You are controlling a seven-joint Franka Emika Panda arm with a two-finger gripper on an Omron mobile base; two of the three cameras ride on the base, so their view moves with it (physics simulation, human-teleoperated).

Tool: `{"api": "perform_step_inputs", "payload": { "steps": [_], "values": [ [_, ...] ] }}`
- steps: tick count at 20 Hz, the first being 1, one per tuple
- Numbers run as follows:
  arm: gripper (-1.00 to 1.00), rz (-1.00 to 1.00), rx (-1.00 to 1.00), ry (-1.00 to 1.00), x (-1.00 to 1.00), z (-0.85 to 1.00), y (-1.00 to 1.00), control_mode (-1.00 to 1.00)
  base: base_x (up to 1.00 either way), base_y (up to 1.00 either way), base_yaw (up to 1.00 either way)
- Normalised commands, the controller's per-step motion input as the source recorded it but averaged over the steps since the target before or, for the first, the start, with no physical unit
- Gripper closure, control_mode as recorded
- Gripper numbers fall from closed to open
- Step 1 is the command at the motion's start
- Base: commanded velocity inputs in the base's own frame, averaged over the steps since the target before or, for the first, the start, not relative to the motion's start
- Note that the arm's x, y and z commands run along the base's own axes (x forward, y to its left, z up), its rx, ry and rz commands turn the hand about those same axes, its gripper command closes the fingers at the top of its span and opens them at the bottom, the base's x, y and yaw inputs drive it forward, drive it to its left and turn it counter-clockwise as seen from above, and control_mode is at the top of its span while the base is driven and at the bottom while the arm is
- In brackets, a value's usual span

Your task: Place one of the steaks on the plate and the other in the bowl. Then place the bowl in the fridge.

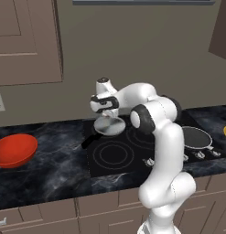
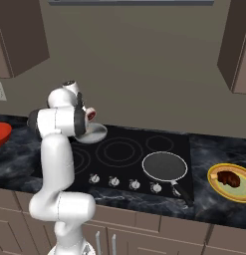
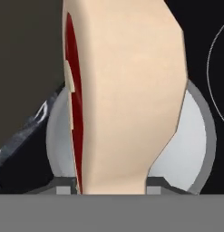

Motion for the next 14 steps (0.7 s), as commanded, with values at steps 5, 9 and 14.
{"api": "perform_step_inputs", "payload": {
  "steps": [5,9,14],
  "values": [
    [1.00,0.11,0.12,-0.32,-0.94,0.88,-0.18,-1.00,0.00,0.00,0.00],
    [1.00,0.20,0.29,-0.23,-0.99,0.82,-0.44,-1.00,0.00,0.00,0.00],
    [1.00,0.38,0.25,-0.11,-1.00,0.65,-0.20,-1.00,0.00,0.00,0.00]
  ]
}}
